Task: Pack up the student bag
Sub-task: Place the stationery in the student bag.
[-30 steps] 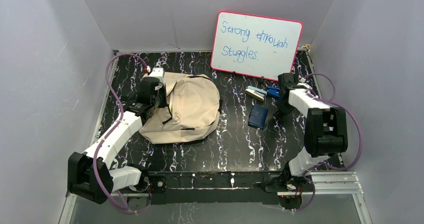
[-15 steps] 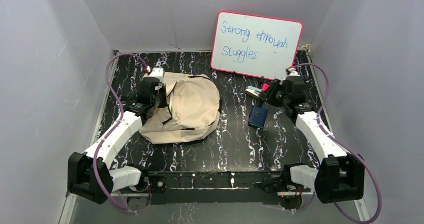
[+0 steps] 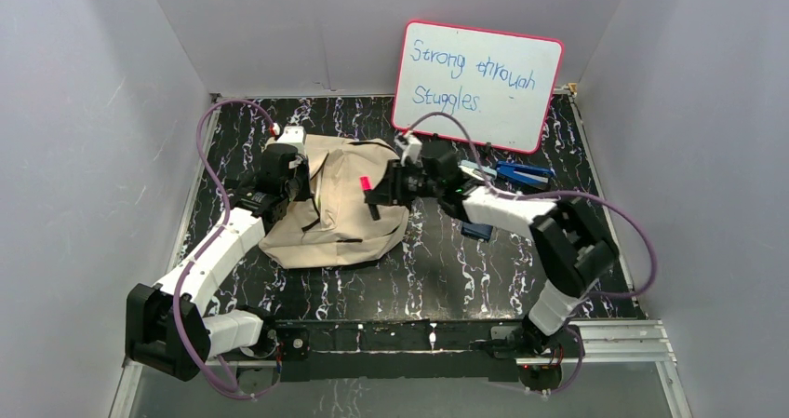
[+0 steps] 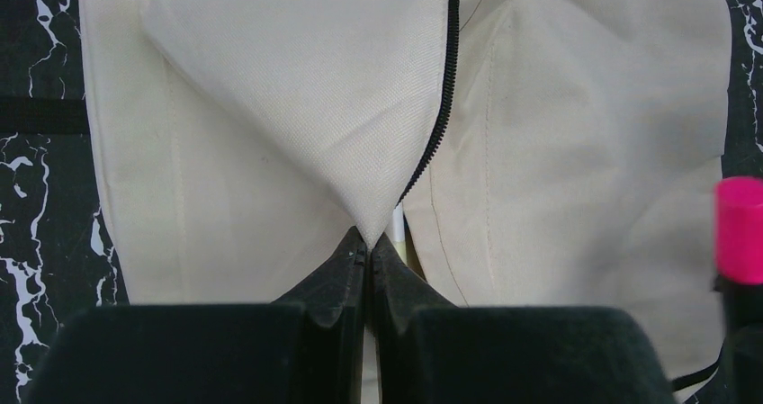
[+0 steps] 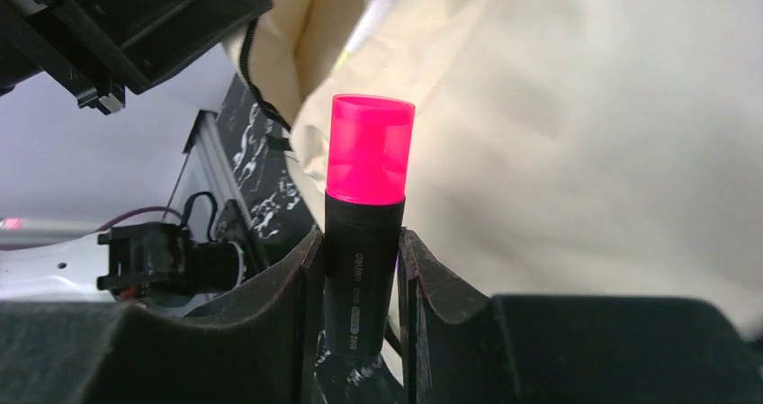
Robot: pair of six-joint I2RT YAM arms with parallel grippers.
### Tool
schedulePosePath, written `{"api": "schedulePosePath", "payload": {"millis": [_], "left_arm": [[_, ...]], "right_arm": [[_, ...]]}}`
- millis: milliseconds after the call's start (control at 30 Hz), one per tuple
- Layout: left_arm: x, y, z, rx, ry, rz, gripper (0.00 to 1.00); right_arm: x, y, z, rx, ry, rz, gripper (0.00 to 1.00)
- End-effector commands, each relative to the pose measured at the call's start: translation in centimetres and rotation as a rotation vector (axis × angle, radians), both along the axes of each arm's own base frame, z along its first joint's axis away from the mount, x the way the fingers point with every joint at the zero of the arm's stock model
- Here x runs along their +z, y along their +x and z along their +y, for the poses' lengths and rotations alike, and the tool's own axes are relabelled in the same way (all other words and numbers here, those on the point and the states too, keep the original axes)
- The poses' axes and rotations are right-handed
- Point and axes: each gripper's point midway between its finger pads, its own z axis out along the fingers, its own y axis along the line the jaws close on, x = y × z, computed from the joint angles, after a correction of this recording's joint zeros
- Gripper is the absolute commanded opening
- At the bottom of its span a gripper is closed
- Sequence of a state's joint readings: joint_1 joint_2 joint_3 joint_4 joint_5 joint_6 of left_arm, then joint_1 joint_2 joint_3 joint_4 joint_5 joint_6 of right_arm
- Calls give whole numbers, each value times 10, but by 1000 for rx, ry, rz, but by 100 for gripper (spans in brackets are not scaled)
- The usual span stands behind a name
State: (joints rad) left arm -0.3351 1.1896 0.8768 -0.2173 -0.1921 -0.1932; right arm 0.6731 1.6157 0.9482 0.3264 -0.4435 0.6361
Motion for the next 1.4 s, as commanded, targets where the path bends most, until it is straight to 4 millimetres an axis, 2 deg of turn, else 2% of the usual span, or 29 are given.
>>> {"api": "schedulePosePath", "payload": {"millis": [0, 133, 300, 533, 833, 1133, 1367], "left_arm": [[21, 3, 8, 28, 9, -59, 0], [21, 3, 8, 30, 8, -61, 0], [21, 3, 9, 36, 13, -64, 0], [21, 3, 11, 41, 23, -65, 0], [23, 3, 12, 46, 25, -71, 0], [25, 2, 14, 50, 27, -79, 0], [28, 1, 14, 48, 23, -85, 0]], "right_arm": [[41, -3, 58, 137, 161, -43, 0], [27, 8, 86, 172, 160, 30, 0], [17, 26, 107, 165, 158, 83, 0], [-1, 44, 128, 167, 150, 159, 0], [-16, 50, 140, 178, 152, 227, 0], [6, 61, 156, 184, 251, 238, 0], [10, 66, 165, 174, 292, 261, 0]]}}
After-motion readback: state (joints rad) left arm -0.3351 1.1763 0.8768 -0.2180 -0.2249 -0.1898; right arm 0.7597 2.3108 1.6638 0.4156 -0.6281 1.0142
